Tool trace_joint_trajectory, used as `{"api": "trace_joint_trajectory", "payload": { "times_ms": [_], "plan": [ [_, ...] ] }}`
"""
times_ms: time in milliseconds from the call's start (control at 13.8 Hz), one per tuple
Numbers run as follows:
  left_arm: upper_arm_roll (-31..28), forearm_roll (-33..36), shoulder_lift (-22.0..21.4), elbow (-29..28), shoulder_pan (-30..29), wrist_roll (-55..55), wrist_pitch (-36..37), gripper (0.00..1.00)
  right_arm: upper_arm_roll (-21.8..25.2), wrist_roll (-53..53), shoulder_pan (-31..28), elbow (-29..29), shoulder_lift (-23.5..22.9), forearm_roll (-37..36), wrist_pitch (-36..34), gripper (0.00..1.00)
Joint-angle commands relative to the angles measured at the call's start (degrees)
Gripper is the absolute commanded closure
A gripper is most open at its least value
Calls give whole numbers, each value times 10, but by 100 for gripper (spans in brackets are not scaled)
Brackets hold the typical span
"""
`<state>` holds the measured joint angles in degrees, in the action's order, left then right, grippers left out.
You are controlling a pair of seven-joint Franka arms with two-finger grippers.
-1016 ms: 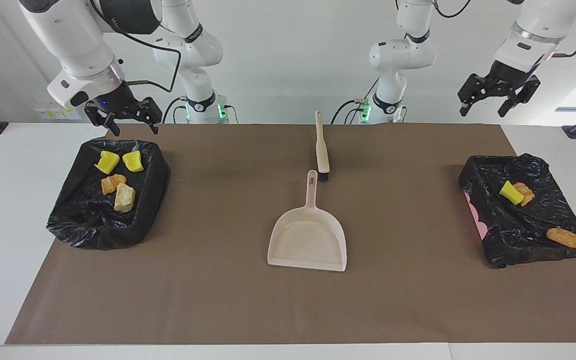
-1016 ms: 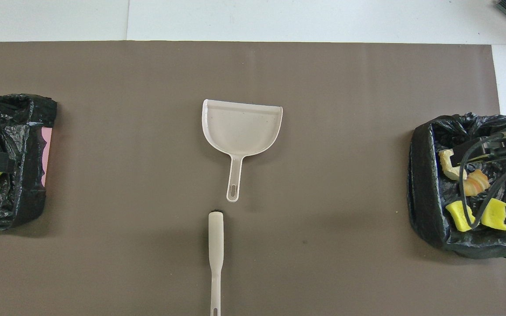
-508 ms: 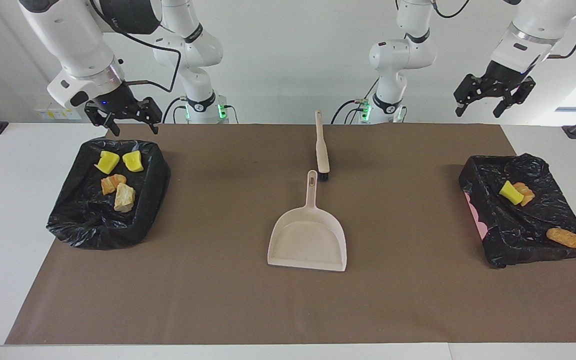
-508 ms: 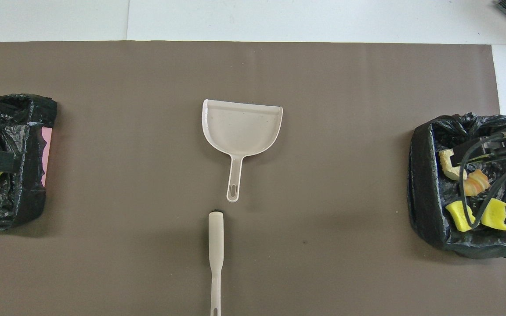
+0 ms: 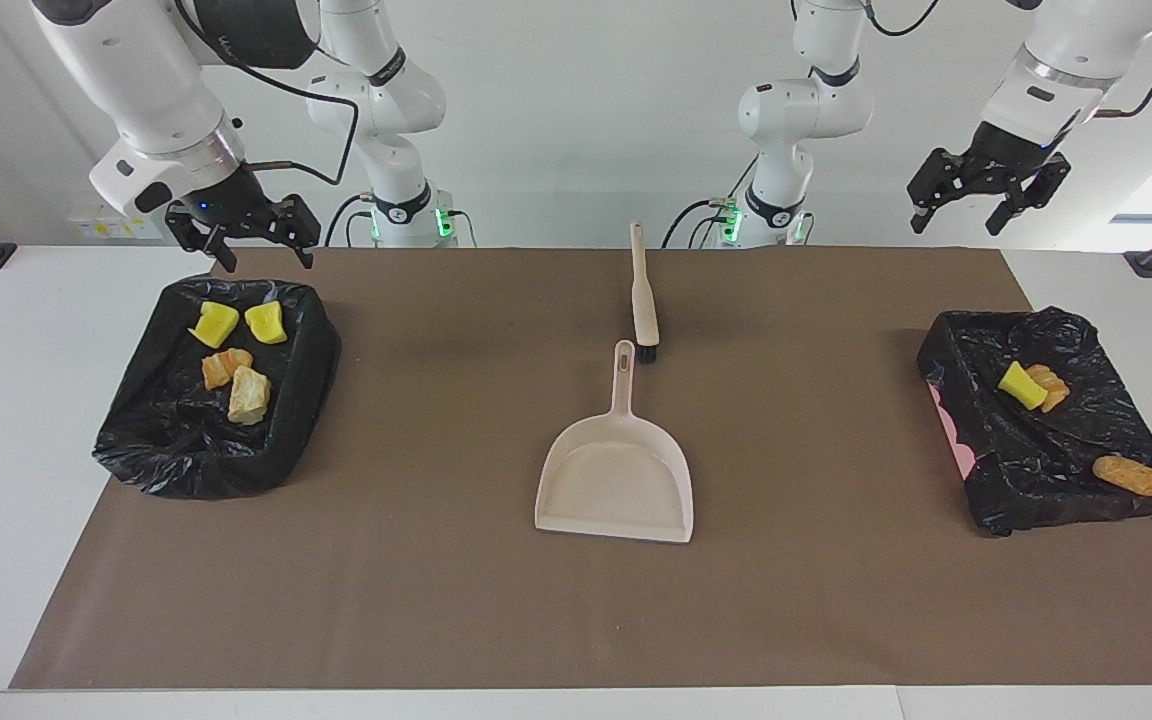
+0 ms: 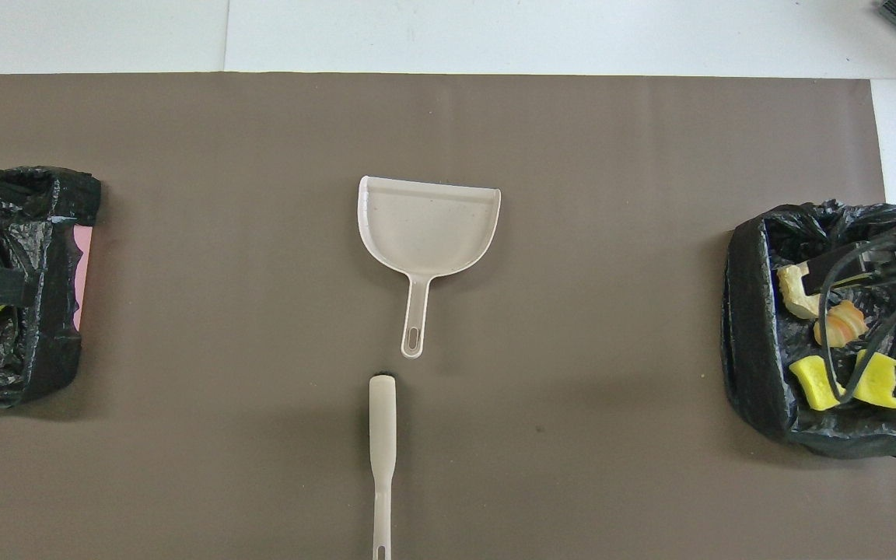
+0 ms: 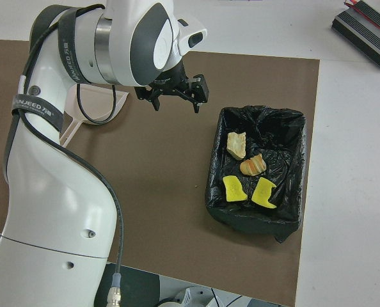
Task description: Sweep and dump trash in bin
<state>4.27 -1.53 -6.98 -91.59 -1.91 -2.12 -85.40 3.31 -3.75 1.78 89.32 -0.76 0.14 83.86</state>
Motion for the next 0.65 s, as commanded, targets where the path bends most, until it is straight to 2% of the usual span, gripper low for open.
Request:
{"api": "trace_joint_trajectory", "payload": {
  "times_ms": [0,145,581],
  "plan": [
    [1,-6,-16,-17,-4,4,-9,0,-1,9,-5,-5,7,0,-22,0],
    [2,-6,-16,-18,-4,4,-7,0,3,16,-8,-25,4,11,-35,0],
    [2,-6,-16,-18,-3,4,-8,0,3,47,-9,-21,5,15,-27,0]
  ]
}}
